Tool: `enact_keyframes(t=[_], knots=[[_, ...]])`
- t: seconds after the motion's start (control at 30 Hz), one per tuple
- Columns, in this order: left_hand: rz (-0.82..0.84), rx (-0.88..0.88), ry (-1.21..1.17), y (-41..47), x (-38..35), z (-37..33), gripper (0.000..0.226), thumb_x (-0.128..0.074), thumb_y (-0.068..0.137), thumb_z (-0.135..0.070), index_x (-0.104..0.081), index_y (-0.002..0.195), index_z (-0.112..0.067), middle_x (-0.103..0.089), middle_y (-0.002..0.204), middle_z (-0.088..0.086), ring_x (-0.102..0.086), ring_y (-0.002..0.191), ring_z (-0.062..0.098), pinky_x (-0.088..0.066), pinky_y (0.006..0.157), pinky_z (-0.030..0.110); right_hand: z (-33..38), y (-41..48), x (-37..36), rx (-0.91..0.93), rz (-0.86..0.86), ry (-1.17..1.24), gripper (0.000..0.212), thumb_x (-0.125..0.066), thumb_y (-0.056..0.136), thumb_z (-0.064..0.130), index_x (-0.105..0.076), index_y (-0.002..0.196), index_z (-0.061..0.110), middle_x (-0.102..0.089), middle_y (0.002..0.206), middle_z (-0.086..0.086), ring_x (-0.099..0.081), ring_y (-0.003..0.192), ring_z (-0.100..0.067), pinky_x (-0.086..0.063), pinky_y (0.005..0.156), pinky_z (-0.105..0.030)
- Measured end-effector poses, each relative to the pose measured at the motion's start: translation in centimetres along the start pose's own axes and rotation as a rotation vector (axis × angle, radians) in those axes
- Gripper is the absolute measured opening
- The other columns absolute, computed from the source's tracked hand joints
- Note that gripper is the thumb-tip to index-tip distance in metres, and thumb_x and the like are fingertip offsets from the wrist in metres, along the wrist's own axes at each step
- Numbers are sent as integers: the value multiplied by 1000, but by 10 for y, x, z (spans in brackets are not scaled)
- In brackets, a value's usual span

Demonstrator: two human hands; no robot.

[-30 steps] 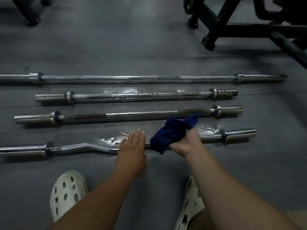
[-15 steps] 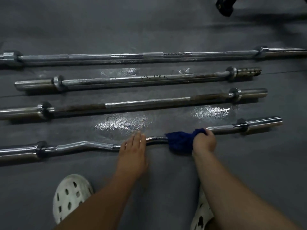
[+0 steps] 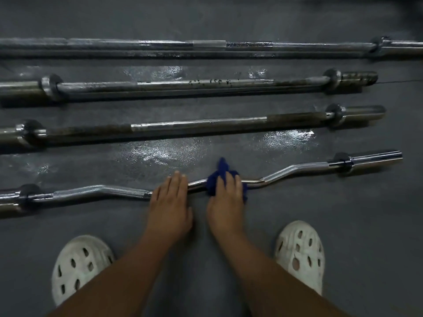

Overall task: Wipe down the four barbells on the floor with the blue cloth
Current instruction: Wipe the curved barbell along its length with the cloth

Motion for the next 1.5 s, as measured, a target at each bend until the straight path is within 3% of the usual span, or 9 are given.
enact_keyframes(t=[0.23, 0.43, 0.57, 0.7, 0.87, 1.0, 1.13, 1.3, 1.5], knots=[[10, 35, 21, 2, -1, 8, 87, -69, 73, -35, -38, 149, -6, -36, 156, 16, -39, 141, 34, -33, 111, 52, -49, -1, 8, -272, 7, 17, 75, -60, 72, 12, -42, 144, 3, -26, 158, -16, -17, 147, -39, -20, 119, -46], [29, 19, 18, 1, -6, 4, 89, -69, 74, -35, -36, 150, -5, -34, 157, 16, -36, 143, 33, -32, 112, 53, -8, -14, -7, 150, 127, -51, 81, -53, 69, 14, -36, 148, 11, -19, 162, -11, -15, 149, -32, -29, 115, -48], [0, 37, 8, -2, -4, 9, 86, -63, 71, -37, -41, 147, -5, -40, 153, 16, -42, 139, 34, -36, 109, 53, -29, -5, 2, -186, 76, 8, 81, -59, 70, 15, -37, 148, 8, -25, 159, -14, -20, 147, -36, -31, 113, -53], [0, 18, -3, -6, -3, 7, 86, -57, 68, -37, -43, 146, -3, -42, 152, 18, -44, 137, 35, -37, 108, 53, 18, -16, -14, 258, 148, -8, 83, -59, 68, 9, -38, 148, 11, -23, 161, -9, -17, 149, -32, -33, 112, -52], [-6, 37, 4, -7, -2, 12, 85, -58, 67, -37, -46, 143, -3, -43, 151, 17, -46, 136, 35, -39, 107, 52, -6, -8, -3, -161, 101, 62, 82, -63, 73, 11, -35, 150, 8, -23, 159, -16, -18, 147, -38, -25, 117, -48], [1, 32, -3, -11, -4, 16, 85, -58, 67, -34, -44, 144, 0, -42, 152, 19, -44, 137, 36, -38, 109, 53, 43, -17, -24, 347, 148, -34, 71, -62, 75, 11, -44, 143, 14, -31, 158, -10, -26, 146, -34, -41, 106, -50], [-13, 37, -9, -15, -5, 22, 85, -59, 66, -36, -47, 142, -1, -44, 150, 19, -47, 135, 36, -40, 107, 54, 0, -6, -9, -168, 106, -17, 80, -68, 75, 10, -36, 149, 14, -25, 159, -11, -23, 146, -34, -36, 110, -50], [0, 48, -23, -18, -8, 30, 87, -57, 68, -35, -41, 147, -3, -40, 153, 18, -42, 138, 35, -34, 111, 52, 51, -17, -24, 387, 139, -105, 68, -66, 74, 10, -47, 139, 18, -36, 154, -8, -32, 143, -32, -40, 107, -53], [-15, 90, -35, -23, -6, 43, 87, -58, 68, -33, -41, 147, -4, -42, 152, 19, -44, 137, 37, -37, 109, 53, 37, -9, -19, 63, 116, -115, 74, -68, 75, 10, -44, 144, 21, -36, 153, -11, -30, 142, -36, -35, 108, -54]])
Point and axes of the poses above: each hand's wrist, its own y-axis towards the middle knuckle, its own x-axis out of the back of the hand, z = x × y, the point moved 8 cm from there along y, towards the middle knuckle
